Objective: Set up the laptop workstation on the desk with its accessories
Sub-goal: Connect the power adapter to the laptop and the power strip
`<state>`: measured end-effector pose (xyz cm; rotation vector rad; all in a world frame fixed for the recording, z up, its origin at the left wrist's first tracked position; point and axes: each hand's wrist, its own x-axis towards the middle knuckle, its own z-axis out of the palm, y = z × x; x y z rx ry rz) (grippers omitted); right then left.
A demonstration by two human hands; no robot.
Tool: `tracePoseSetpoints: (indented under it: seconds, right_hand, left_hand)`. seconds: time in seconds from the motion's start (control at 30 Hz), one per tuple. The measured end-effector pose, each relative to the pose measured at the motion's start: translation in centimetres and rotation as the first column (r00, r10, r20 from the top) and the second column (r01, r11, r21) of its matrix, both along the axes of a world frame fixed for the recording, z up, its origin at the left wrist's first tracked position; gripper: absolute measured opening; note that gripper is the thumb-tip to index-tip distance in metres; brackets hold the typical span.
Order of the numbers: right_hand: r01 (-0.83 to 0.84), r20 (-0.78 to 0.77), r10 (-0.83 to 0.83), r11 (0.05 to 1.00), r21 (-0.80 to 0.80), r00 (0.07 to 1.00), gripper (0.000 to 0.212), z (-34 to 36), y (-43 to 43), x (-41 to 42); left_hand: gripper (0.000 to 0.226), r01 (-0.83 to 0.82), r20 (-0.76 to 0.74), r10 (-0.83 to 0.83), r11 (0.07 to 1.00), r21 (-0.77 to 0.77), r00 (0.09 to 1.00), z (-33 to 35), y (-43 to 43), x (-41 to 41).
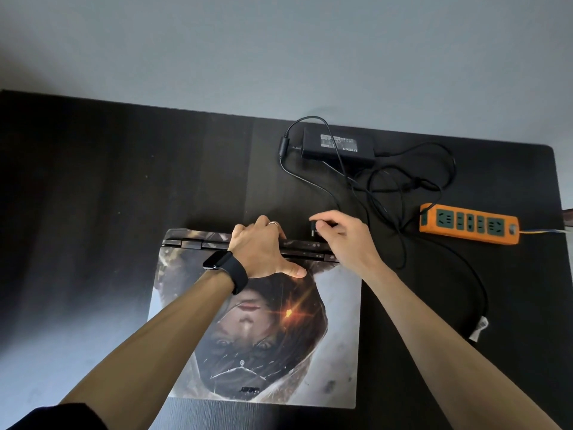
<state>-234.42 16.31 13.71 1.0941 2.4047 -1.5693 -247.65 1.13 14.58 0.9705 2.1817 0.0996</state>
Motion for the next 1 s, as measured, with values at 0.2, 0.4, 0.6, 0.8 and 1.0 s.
tracePoseSetpoints:
  seconds: [0.2, 0.4, 0.6, 0.8, 1.0]
  right_hand:
    - [-0.003, -0.066, 0.004, 1.000, 0.022, 0.998, 0.020, 2.8, -0.9, 0.8]
    - [0.022, -0.077, -0.017, 0.998, 0.058, 0.997, 0.017, 5.9, -2.2, 1.1]
    - [0.034, -0.057, -0.028, 0.993, 0.117, 0.998, 0.013, 7.9, -4.3, 1.6]
    - [-0.005, -0.062, 0.016, 0.986, 0.164, 0.998, 0.014, 9.1, -5.5, 1.0]
    - [-0.043, -0.055, 0.058, 0.970, 0.241, 0.997, 0.016, 8.6, -6.3, 0.3]
  left_hand:
    - [0.081, -0.027, -0.046, 0.029, 0.999, 0.027, 0.999, 2.9, -0.7, 1.0]
    - [0.080, -0.079, -0.163, 0.099, 0.989, 0.126, 0.982, 5.9, -2.1, 2.7]
    - [0.077, -0.148, -0.173, 0.178, 0.973, 0.175, 0.969, 7.5, -4.0, 3.9]
    - [0.077, -0.152, -0.212, 0.205, 0.959, 0.241, 0.956, 8.2, -5.2, 4.7]
    - [0.082, -0.126, -0.192, 0.166, 0.971, 0.205, 0.967, 7.9, -4.6, 4.6]
